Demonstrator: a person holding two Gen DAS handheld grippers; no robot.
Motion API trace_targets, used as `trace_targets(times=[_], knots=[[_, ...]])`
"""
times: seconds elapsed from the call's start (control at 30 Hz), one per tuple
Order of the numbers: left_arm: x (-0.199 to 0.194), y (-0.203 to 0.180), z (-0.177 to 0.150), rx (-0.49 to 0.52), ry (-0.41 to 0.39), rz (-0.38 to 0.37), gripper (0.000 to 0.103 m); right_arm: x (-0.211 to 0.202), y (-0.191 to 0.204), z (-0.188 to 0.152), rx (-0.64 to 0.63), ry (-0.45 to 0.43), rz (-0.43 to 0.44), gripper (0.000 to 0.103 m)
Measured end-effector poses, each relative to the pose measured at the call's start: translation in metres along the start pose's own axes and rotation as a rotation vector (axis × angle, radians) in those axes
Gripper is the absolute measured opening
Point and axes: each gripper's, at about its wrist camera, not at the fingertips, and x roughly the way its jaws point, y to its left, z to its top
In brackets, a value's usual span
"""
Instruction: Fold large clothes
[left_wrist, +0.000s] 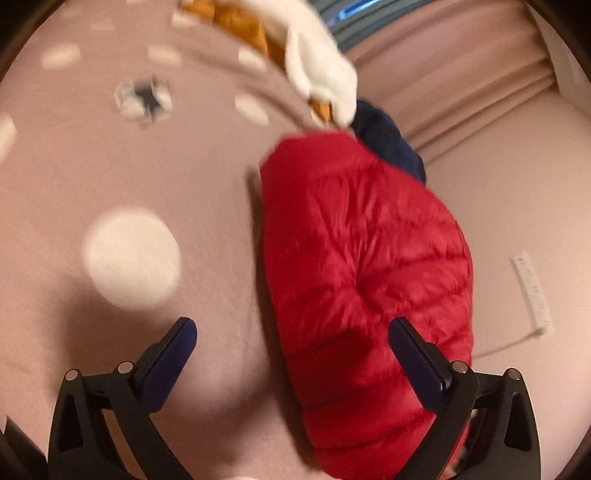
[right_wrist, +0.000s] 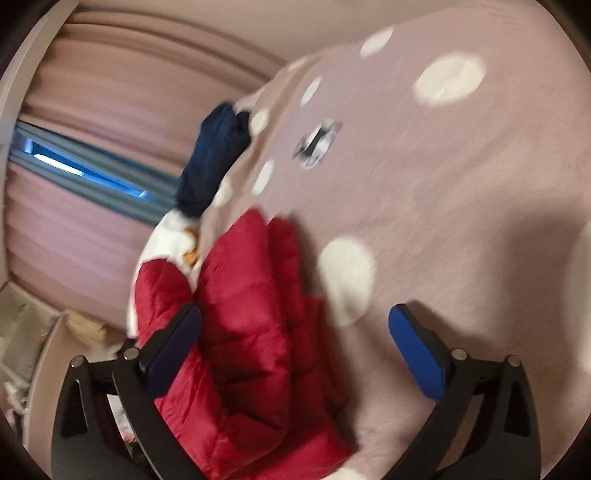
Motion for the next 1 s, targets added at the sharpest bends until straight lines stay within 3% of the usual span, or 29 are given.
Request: trace_targets(times=[0.1,0.17,0.23,0.4,0.5,0.6,0.7,0.77,0.87,1.0], knots=[[0.032,0.007,0.002,-0.108,0.121,-0.092,0.102,0.023,0.007,-0.009,-0.01,0.103,-0.005,0.103],[0.043,0.01,0.005,-0.161,0.123,-0.146,0.102,0.031,0.008,-0.012,-0.034,0.09,0.025,0.103],[0.051,0.01,0.01,-0.189,0.119,-0.185,0.102,0.036,0.011,-0.018,-0.032,0.068,0.0,0.103],[0.068,-0.001,0.015,-0.145,0.102,-0.234,0.102,0.053,0.025,-0.029,-0.067,0.143,0.058,0.103],[0.084,-0.011,0.014,-0.12,0.068,-0.297,0.102,0.07,0.038,-0.033,-0.145,0.179,0.011,0.103],[0.103,-0.023,0.019,-0.045,0.106,-0.317,0.102,0.08,0.046,-0.037,-0.19,0.211,0.021,0.103],[0.117,-0.038,0.021,0.052,0.15,-0.31,0.102,0.092,0.048,-0.033,-0.201,0.246,0.044,0.091],[0.124,-0.043,0.023,0.077,0.14,-0.287,0.098,0.097,0.047,-0.032,-0.188,0.255,0.066,0.07],[0.129,-0.054,0.021,0.081,0.102,-0.245,0.093,0.101,0.043,-0.032,-0.149,0.254,0.137,0.052],[0.122,-0.066,0.021,0.088,0.086,-0.24,0.091,0.096,0.055,-0.038,-0.19,0.213,0.186,0.047]])
